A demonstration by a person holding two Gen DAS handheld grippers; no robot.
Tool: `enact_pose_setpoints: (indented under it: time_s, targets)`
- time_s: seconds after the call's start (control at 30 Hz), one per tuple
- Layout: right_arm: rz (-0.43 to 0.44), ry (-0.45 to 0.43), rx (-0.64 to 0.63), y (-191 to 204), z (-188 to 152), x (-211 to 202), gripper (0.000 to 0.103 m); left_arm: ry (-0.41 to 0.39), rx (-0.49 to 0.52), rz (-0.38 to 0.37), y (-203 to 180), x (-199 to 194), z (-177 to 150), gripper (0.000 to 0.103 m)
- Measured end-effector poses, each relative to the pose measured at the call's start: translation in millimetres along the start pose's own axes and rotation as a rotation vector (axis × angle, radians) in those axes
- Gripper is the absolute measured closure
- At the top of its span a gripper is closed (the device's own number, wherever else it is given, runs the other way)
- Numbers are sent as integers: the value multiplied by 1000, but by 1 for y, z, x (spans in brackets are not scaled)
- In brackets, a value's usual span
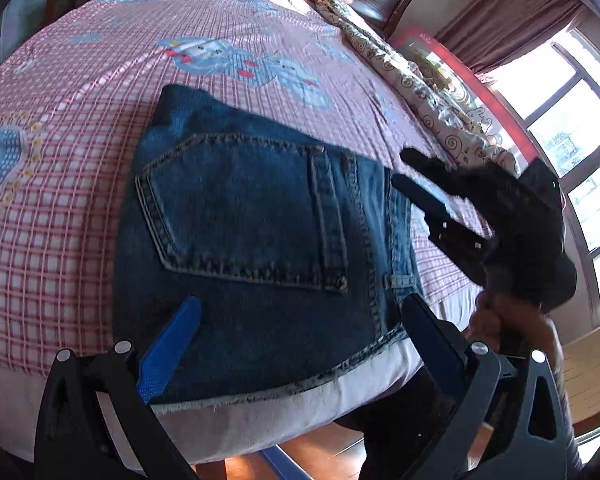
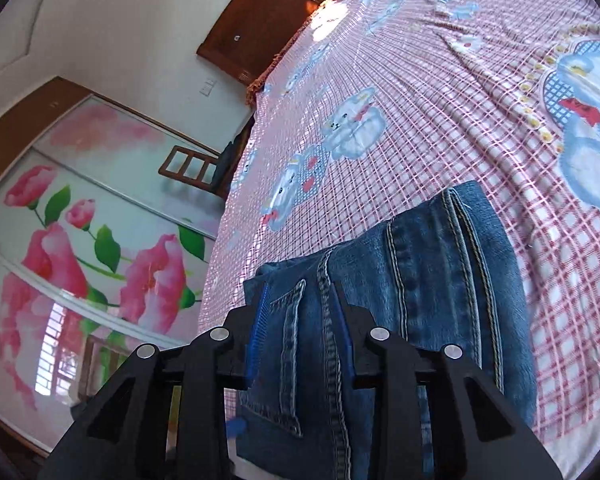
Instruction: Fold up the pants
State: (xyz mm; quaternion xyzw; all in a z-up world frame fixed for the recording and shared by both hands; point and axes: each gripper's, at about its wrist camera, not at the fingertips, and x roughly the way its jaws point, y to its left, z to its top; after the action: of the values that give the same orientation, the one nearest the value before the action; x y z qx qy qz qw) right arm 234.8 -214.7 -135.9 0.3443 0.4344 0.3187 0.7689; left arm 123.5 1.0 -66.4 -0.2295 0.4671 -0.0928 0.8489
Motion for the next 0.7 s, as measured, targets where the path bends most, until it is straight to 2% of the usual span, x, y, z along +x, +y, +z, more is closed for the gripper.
enact_pose_setpoints:
  time_s: [0.03, 0.07, 0.1, 0.13, 0.2, 0.27, 0.33, 0.37, 0.53, 0.63, 0.7]
  targets:
    - [-64, 18, 26, -11, 3, 11, 73, -6, 11, 8, 1, 4, -5, 3]
    - [-88, 41, 67, -24, 6, 22, 73, -17, 34, 6, 0, 6, -7, 3]
    - [-58, 45, 105, -37, 5, 27, 79, -11, 48, 10, -1, 10, -7, 3]
    - [-48, 37, 129, -44, 5, 26, 93, -2, 43, 7, 0, 12, -6, 3]
    - [-61, 30, 145, -46, 2, 17, 95, 8, 13, -3, 3, 13, -3, 3]
    - [-94, 24, 145, -39, -7, 0, 89, 6, -1, -12, 5, 14, -3, 3]
    - [-53, 11, 149, -33, -22, -17, 65, 5, 14, -3, 4, 15, -5, 3]
    - [-32, 13, 154, -31, -32, -25, 62, 2, 21, 4, 2, 16, -5, 3]
    - [13, 31, 180, -27, -84, -59, 61, -6, 32, 14, -1, 18, -6, 3]
    - [-12, 46, 170, -34, -102, -64, 61, -8, 29, 7, -1, 19, -7, 3]
    - [-35, 57, 207, -53, -110, -63, 64, -10, 24, 0, 2, 18, -8, 3]
